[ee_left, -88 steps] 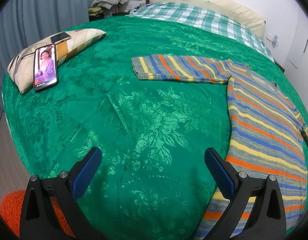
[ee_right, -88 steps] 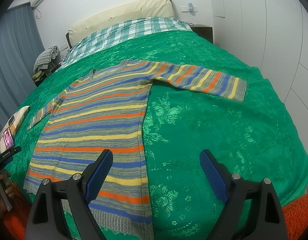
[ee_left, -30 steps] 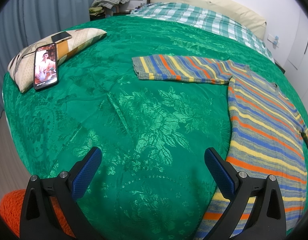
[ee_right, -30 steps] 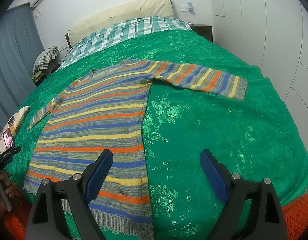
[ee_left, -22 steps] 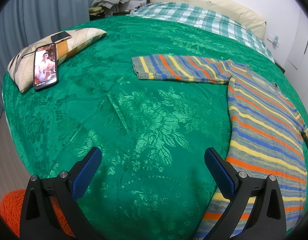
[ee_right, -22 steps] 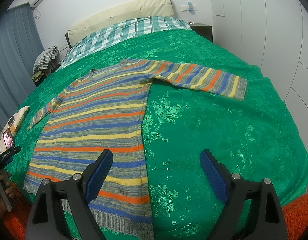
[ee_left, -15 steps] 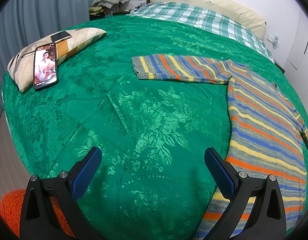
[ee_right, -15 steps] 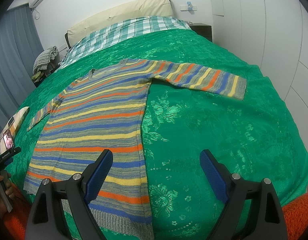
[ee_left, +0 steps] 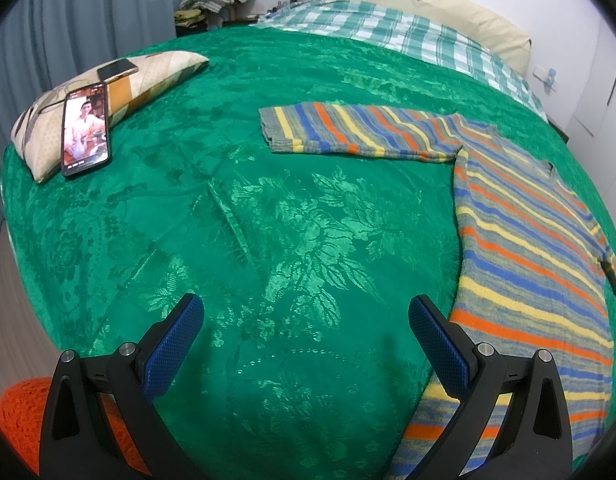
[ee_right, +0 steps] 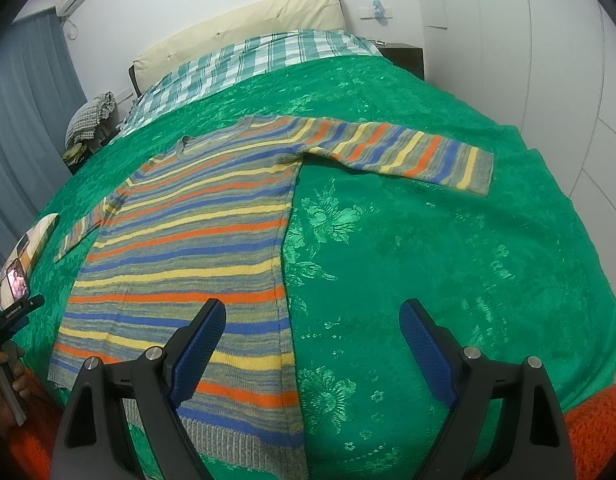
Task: Fold small clothes
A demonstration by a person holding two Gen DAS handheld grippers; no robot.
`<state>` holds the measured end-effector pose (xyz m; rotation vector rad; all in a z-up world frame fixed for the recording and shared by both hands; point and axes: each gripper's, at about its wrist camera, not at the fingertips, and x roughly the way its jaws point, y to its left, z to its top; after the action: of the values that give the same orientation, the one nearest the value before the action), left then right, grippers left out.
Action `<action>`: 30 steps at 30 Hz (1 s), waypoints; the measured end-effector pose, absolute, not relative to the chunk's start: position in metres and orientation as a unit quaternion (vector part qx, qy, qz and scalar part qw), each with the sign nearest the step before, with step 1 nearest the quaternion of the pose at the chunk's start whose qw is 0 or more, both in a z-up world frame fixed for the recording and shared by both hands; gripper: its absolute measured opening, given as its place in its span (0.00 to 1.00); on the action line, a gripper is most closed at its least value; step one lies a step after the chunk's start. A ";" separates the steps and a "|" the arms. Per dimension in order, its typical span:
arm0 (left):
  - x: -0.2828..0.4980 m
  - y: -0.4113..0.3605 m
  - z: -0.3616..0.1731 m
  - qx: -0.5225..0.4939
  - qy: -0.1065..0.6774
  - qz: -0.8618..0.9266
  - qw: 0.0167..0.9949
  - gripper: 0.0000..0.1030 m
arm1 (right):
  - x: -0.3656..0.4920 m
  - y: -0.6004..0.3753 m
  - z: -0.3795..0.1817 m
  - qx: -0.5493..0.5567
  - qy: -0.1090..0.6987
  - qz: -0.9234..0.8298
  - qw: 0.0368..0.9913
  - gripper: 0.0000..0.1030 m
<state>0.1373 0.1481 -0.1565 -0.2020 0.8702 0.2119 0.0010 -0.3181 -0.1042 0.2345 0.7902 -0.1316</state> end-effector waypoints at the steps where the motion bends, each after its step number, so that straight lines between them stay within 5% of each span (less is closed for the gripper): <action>1: 0.137 0.147 -0.156 -0.097 0.420 0.102 0.897 1.00 | 0.001 -0.319 -0.104 0.115 0.383 -0.064 0.914 0.85; 9: 0.136 0.149 -0.156 -0.109 0.418 0.105 0.896 0.99 | 0.006 -0.366 -0.096 0.233 0.374 -0.057 0.896 0.85; 20: 0.138 0.143 -0.161 -0.101 0.424 0.112 0.893 0.99 | 0.031 -0.582 -0.116 0.461 0.340 -0.157 0.805 0.85; 30: 0.139 0.131 -0.167 -0.068 0.434 0.110 0.891 1.00 | 0.084 -0.555 -0.138 0.462 0.376 -0.103 0.797 0.82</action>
<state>0.1391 0.1310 -0.1671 -0.1409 0.9016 0.2273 0.0839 -0.5548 -0.1377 0.9928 0.8072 -0.2203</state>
